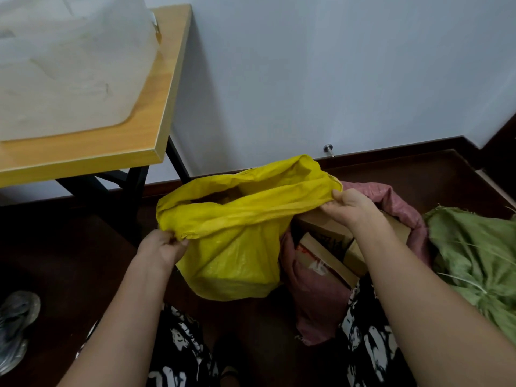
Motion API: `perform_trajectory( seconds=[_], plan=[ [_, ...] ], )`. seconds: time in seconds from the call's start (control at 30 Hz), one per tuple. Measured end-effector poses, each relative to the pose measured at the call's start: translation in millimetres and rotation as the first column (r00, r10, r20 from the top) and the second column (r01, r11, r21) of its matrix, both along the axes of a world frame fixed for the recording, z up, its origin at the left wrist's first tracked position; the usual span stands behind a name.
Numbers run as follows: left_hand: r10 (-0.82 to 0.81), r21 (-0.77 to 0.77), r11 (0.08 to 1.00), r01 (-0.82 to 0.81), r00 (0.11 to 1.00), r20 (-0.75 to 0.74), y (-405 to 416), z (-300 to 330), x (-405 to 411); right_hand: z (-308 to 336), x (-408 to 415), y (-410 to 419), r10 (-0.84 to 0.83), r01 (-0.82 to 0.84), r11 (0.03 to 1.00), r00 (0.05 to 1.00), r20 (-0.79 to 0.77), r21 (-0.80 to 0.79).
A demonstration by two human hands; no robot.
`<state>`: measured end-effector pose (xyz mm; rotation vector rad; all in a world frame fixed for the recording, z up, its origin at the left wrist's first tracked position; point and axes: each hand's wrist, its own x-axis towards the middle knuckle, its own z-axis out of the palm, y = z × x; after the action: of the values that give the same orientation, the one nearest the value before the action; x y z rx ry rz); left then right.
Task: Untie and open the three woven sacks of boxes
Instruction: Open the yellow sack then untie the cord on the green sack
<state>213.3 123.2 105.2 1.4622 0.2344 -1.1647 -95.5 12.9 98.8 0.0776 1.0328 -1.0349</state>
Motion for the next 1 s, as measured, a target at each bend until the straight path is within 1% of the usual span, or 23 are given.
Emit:
perform_trajectory(
  seconds=[0.1, 0.17, 0.2, 0.27, 0.3, 0.33, 0.37, 0.4, 0.43, 0.47, 0.5, 0.57, 0.63, 0.67, 0.7, 0.73, 0.77, 0.8, 0.83, 0.87, 0.9, 0.97, 1.0],
  plan=[
    [0.066, 0.099, 0.993, -0.06, 0.997, -0.051, -3.9, -9.9, 11.4, 9.9, 11.1, 4.5, -0.002, 0.004, 0.997, 0.999, 0.035, -0.079],
    [0.134, 0.078, 0.989, -0.128, 0.988, -0.075, -3.4, -8.6, 14.4, 13.2, 14.8, 9.7, 0.049, -0.046, 0.991, 0.999, 0.022, -0.128],
    [0.108, 0.019, 0.994, -0.107, 0.993, -0.055, -3.9, -7.9, 13.8, 13.5, 15.6, 11.2, 0.104, -0.102, 0.981, 0.995, 0.0, -0.167],
    [0.027, -0.059, 0.998, -0.026, 1.0, 0.011, -5.0, -4.7, 8.2, 9.7, 18.1, 10.3, 0.195, -0.216, 0.952, 0.974, -0.115, -0.217],
    [0.013, -0.061, 0.998, -0.009, 0.998, 0.063, -5.9, -5.4, 6.8, 6.3, 20.0, 8.9, 0.21, -0.256, 0.945, 0.953, -0.221, -0.206],
    [0.012, -0.001, 1.0, -0.012, 0.986, 0.165, -6.1, -6.6, 5.4, -1.0, 21.8, 6.6, 0.215, -0.286, 0.941, 0.918, -0.334, -0.18],
    [-0.042, 0.106, 0.994, 0.01, 0.952, 0.305, -7.1, -9.1, 4.9, -6.4, 24.5, 7.5, 0.18, -0.284, 0.947, 0.856, -0.484, -0.149],
    [-0.13, 0.193, 0.98, 0.055, 0.906, 0.403, -8.2, -15.5, 6.8, -12.6, 27.0, 8.2, 0.141, -0.285, 0.948, 0.77, -0.622, -0.139],
    [-0.201, 0.237, 0.966, 0.104, 0.877, 0.436, -9.3, -21.3, 9.2, -18.5, 28.9, 8.1, 0.126, -0.326, 0.937, 0.65, -0.75, -0.125],
    [-0.23, 0.258, 0.958, 0.123, 0.87, 0.436, -11.2, -28.8, 13.9, -25.5, 29.3, 7.5, 0.113, -0.37, 0.923, 0.515, -0.85, -0.102],
    [-0.245, 0.277, 0.952, 0.132, 0.871, 0.426, -12.5, -38.7, 22.5, -25.6, 29.4, 9.9, 0.114, -0.416, 0.907, 0.396, -0.911, -0.067],
    [-0.295, 0.331, 0.929, 0.165, 0.87, 0.394, -11.0, -45.2, 30.5, -24.3, 28.7, 10.3, 0.139, -0.457, 0.889, 0.226, -0.964, 0.021],
    [-0.348, 0.383, 0.904, 0.192, 0.85, 0.395, -8.9, -47.4, 34.5, -19.5, 24.0, 9.8, 0.192, -0.436, 0.889, 0.081, -0.978, 0.138],
    [-0.355, 0.389, 0.9, 0.197, 0.849, 0.392, -7.9, -45.1, 32.8, -18.4, 21.9, 9.3, 0.205, -0.436, 0.885, 0.044, -0.978, 0.166],
    [-0.345, 0.366, 0.908, 0.203, 0.858, 0.38, -7.7, -43.8, 32.1, -15.6, 20.5, 9.5, 0.207, -0.447, 0.883, 0.095, -0.974, 0.144],
    [-0.326, 0.341, 0.918, 0.202, 0.874, 0.359, -6.8, -40.7, 30.0, -15.7, 20.1, 7.6, 0.209, -0.427, 0.902, 0.29, -0.934, 0.069],
    [-0.303, 0.319, 0.927, 0.196, 0.894, 0.33, -7.6, -38.1, 27.6, -14.6, 20.9, 5.8, 0.205, -0.357, 0.934, 0.553, -0.807, -0.008],
    [-0.272, 0.305, 0.935, 0.182, 0.919, 0.286, -7.7, -34.2, 24.6, -15.6, 21.7, 3.6, 0.209, -0.29, 0.956, 0.768, -0.606, -0.038],
    [-0.223, 0.29, 0.945, 0.151, 0.946, 0.234, -7.4, -31.2, 22.3, -13.0, 22.8, 3.5, 0.191, -0.231, 0.972, 0.891, -0.412, -0.049],
    [-0.178, 0.28, 0.952, 0.122, 0.967, 0.183, -5.7, -25.8, 19.1, -11.1, 23.6, 2.8, 0.151, -0.167, 0.985, 0.947, -0.283, -0.034],
    [-0.136, 0.266, 0.959, 0.094, 0.98, 0.144, -6.0, -22.5, 17.8, -8.8, 23.4, 0.7, 0.104, -0.108, 0.994, 0.975, -0.197, -0.007],
    [-0.05, 0.215, 0.976, 0.03, 0.995, 0.088, -8.0, -17.5, 16.4, -5.6, 19.7, -5.6, 0.012, -0.012, 1.0, 0.997, -0.081, 0.0],
    [-0.01, 0.189, 0.982, -0.002, 0.998, 0.061, -7.2, -13.6, 14.3, -5.2, 16.7, -8.6, -0.022, 0.022, 1.0, 0.998, -0.052, 0.003]
  ],
)
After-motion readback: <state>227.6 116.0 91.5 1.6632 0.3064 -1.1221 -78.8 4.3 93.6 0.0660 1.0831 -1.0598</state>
